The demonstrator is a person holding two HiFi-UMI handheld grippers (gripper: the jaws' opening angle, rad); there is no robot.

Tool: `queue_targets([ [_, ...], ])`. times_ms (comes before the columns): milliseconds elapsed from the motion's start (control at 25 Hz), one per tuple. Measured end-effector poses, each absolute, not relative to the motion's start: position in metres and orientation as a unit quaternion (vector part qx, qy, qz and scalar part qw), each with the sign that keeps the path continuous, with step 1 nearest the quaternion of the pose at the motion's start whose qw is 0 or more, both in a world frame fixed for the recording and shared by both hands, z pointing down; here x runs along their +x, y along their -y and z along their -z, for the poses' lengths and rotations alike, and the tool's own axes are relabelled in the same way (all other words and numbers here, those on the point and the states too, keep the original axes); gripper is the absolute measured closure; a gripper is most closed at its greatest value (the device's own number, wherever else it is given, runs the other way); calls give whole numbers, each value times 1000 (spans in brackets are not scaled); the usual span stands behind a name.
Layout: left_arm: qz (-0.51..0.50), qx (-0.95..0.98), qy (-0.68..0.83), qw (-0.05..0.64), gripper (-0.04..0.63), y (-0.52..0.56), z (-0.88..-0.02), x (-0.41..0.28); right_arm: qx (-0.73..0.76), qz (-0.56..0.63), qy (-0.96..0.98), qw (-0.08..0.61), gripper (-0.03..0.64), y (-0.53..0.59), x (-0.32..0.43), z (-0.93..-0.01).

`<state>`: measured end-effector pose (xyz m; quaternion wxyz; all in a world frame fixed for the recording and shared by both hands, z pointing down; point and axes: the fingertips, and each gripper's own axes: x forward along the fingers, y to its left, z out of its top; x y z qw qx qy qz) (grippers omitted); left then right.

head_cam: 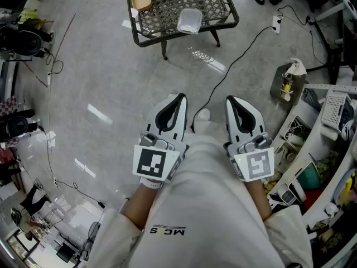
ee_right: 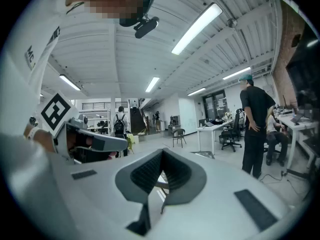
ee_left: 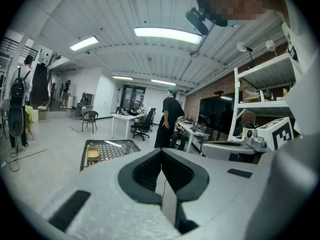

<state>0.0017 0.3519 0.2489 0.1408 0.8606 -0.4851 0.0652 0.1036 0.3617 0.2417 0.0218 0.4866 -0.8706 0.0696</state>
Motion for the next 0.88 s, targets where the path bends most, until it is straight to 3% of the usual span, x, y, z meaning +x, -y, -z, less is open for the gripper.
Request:
queue_targets([
  [360,-55,859,491,133,571,-359,-249,-9,485,-50,873,26,601,-370,102,-241],
  [880,-41,866,478,142,571,-316,-248,-78,494,-24,868,53,600,-328,34,-232],
])
